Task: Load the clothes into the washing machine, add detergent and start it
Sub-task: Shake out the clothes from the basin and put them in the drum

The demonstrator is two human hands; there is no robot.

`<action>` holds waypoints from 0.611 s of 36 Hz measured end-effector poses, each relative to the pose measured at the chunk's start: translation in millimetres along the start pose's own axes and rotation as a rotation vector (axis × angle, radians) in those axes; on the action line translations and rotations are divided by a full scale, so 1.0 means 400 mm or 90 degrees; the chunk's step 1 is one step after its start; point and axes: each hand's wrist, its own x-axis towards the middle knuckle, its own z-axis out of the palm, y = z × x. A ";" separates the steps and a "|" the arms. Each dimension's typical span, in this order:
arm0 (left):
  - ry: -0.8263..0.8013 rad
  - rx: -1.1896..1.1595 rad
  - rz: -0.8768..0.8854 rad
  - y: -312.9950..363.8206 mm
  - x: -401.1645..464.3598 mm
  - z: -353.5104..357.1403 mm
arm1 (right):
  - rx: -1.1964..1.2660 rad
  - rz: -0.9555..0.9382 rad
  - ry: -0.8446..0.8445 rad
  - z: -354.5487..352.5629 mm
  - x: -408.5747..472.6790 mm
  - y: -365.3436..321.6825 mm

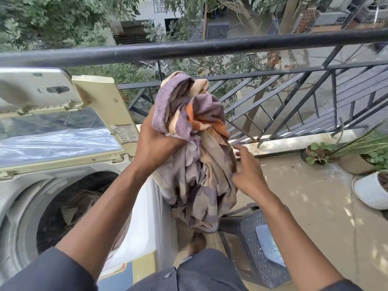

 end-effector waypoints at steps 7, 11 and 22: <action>0.022 -0.046 0.014 0.033 0.011 -0.004 | -0.083 0.210 -0.267 0.135 -0.005 0.102; 0.039 -0.074 0.017 0.046 0.014 -0.009 | 0.116 0.282 -0.199 0.220 -0.004 0.158; 0.032 0.050 -0.018 -0.028 0.001 -0.025 | 0.203 0.295 0.086 0.081 0.036 0.136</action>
